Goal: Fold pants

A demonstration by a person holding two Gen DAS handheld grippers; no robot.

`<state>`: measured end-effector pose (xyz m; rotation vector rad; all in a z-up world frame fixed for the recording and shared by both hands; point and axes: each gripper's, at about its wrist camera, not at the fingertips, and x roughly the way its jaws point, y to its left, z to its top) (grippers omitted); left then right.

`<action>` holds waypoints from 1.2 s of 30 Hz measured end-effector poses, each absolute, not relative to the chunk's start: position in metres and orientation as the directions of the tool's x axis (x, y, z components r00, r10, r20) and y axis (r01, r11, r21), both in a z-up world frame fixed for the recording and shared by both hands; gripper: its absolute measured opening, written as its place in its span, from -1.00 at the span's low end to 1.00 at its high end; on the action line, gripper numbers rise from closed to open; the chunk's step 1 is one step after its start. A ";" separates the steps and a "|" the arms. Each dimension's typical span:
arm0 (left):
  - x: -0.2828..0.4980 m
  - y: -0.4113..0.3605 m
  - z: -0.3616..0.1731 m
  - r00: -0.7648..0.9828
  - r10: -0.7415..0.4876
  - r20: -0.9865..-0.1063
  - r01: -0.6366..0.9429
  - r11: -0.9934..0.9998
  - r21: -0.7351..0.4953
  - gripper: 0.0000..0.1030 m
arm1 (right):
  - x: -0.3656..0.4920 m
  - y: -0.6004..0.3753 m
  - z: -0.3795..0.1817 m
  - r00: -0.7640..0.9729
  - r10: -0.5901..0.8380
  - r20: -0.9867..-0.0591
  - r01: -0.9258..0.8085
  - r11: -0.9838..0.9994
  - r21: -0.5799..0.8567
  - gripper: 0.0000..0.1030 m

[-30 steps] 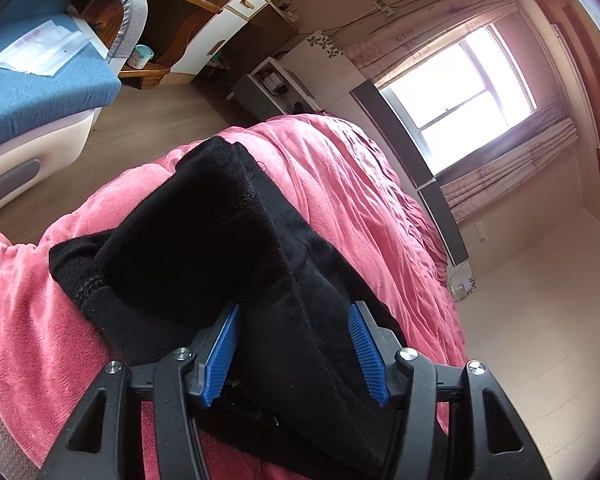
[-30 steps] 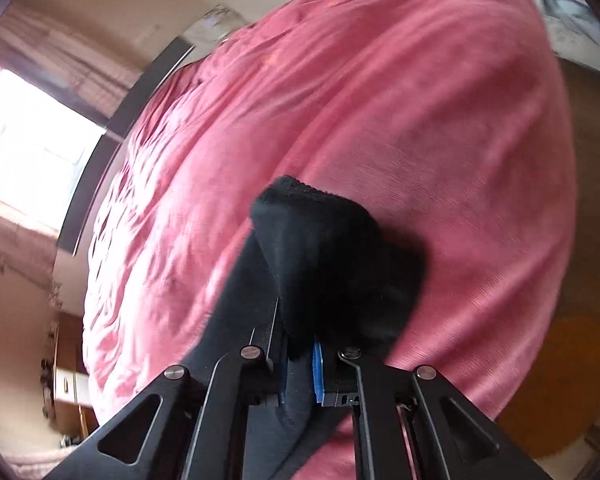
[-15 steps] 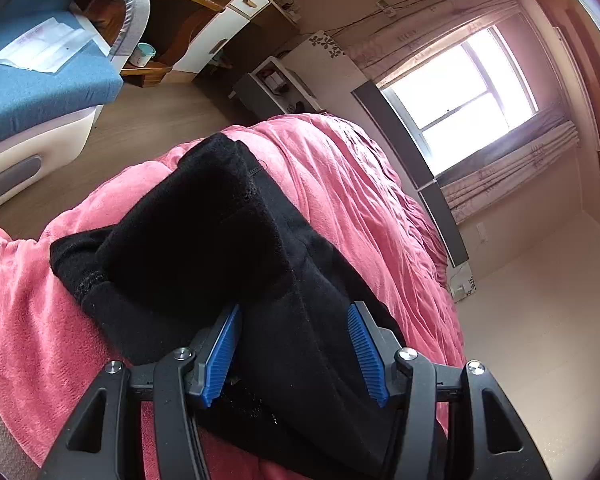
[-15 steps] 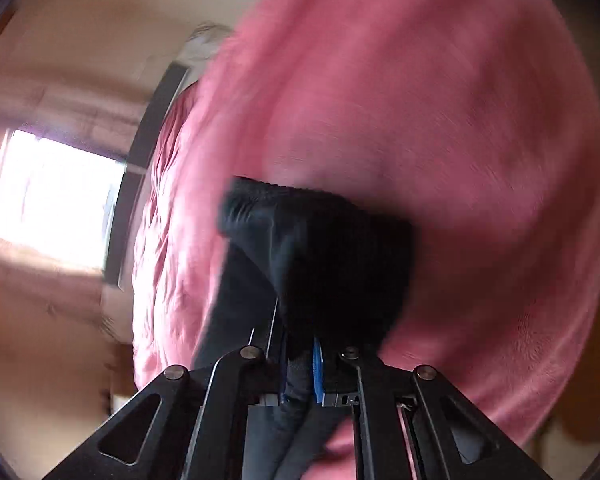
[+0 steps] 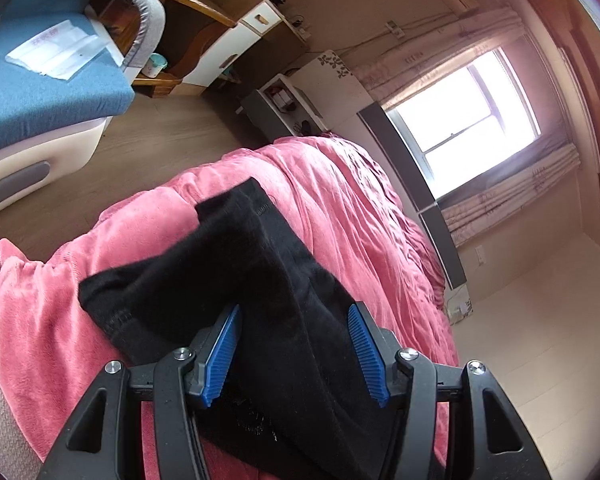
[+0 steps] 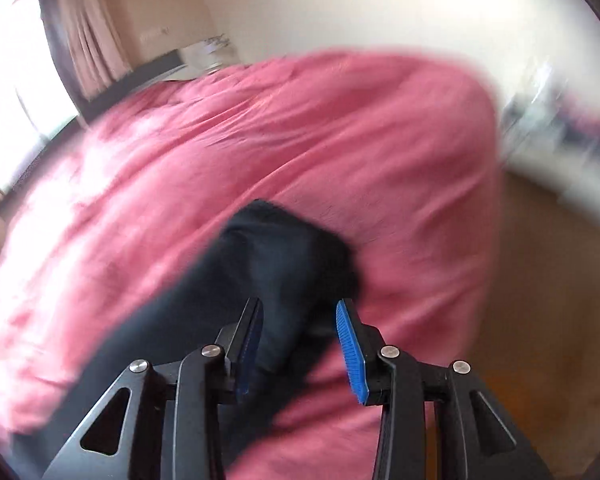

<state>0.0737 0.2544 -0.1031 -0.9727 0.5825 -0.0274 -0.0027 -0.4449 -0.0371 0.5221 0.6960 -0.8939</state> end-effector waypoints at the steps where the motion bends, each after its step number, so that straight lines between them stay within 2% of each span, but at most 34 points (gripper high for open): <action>1: 0.072 0.257 -0.104 0.849 -0.270 -0.454 -0.241 0.566 -0.788 0.10 | -0.012 -0.425 -0.034 0.418 -0.571 -0.707 0.850 0.521 0.082 -0.21; 3: 0.070 0.259 -0.106 0.850 -0.268 -0.452 -0.247 0.555 -0.794 0.10 | -0.010 -0.405 -0.029 0.500 -0.533 -0.683 0.803 0.580 0.136 -0.21; 5: 0.071 0.258 -0.109 0.842 -0.283 -0.459 -0.248 0.553 -0.796 0.10 | -0.003 -0.383 -0.035 0.586 -0.412 -0.698 0.695 0.699 0.171 -0.23; 9: 0.088 0.260 -0.113 0.798 -0.318 -0.512 -0.303 0.522 -0.797 0.09 | 0.028 -0.340 -0.055 0.626 -0.307 -0.717 0.511 0.856 0.080 -0.23; 11: 0.107 0.266 -0.119 0.736 -0.321 -0.597 -0.398 0.508 -0.764 0.09 | 0.037 -0.330 -0.072 0.608 -0.280 -0.742 0.467 0.883 0.050 -0.23; 12: 0.118 0.270 -0.124 0.681 -0.327 -0.656 -0.459 0.507 -0.730 -0.07 | 0.036 -0.327 -0.077 0.600 -0.277 -0.750 0.462 0.886 0.042 -0.23; 13: 0.124 0.273 -0.126 0.655 -0.324 -0.683 -0.493 0.501 -0.711 -0.43 | 0.038 -0.326 -0.080 0.594 -0.279 -0.755 0.463 0.886 0.037 -0.23; 14: 0.129 0.276 -0.123 0.642 -0.319 -0.697 -0.503 0.510 -0.698 -0.55 | 0.041 -0.330 -0.085 0.593 -0.274 -0.757 0.462 0.886 0.041 -0.23; 15: 0.132 0.276 -0.116 0.651 -0.319 -0.689 -0.484 0.525 -0.700 -0.78 | 0.042 -0.332 -0.084 0.597 -0.267 -0.756 0.462 0.885 0.052 -0.23; 16: 0.133 0.275 -0.104 0.680 -0.322 -0.659 -0.434 0.547 -0.716 -0.86 | 0.036 -0.334 -0.082 0.605 -0.260 -0.752 0.465 0.883 0.068 -0.23; 19: 0.115 0.265 -0.049 0.811 -0.314 -0.493 -0.195 0.649 -0.735 -0.88 | 0.028 -0.339 -0.081 0.611 -0.236 -0.756 0.475 0.873 0.112 -0.26; 21: 0.096 0.257 -0.026 0.847 -0.297 -0.440 -0.097 0.729 -0.678 -0.88 | 0.025 -0.335 -0.079 0.611 -0.225 -0.759 0.482 0.866 0.132 -0.26; 23: 0.084 0.252 -0.031 0.840 -0.236 -0.489 -0.117 0.800 -0.588 -0.88 | 0.022 -0.340 -0.078 0.612 -0.220 -0.760 0.485 0.863 0.140 -0.26; 26: 0.082 0.262 -0.087 0.747 -0.118 -0.655 -0.285 0.832 -0.475 -0.84 | 0.025 -0.340 -0.079 0.607 -0.222 -0.763 0.484 0.865 0.132 -0.26; 28: 0.079 0.273 -0.126 0.684 -0.149 -0.714 -0.363 0.779 -0.511 -0.80 | 0.026 -0.340 -0.080 0.605 -0.219 -0.765 0.484 0.865 0.135 -0.26; 30: 0.068 0.281 -0.137 0.710 -0.175 -0.682 -0.386 0.713 -0.585 -0.74 | 0.027 -0.341 -0.079 0.607 -0.212 -0.766 0.484 0.863 0.144 -0.26; 31: 0.063 0.282 -0.133 0.727 -0.165 -0.666 -0.392 0.697 -0.600 -0.57 | 0.026 -0.342 -0.079 0.608 -0.209 -0.766 0.485 0.862 0.149 -0.26; 33: 0.053 0.284 -0.116 0.778 -0.122 -0.616 -0.390 0.675 -0.626 -0.47 | 0.026 -0.343 -0.081 0.606 -0.208 -0.768 0.486 0.861 0.150 -0.25; 36: 0.038 0.284 -0.084 0.854 -0.018 -0.520 -0.368 0.686 -0.628 -0.45 | 0.027 -0.342 -0.081 0.600 -0.216 -0.771 0.487 0.862 0.138 -0.25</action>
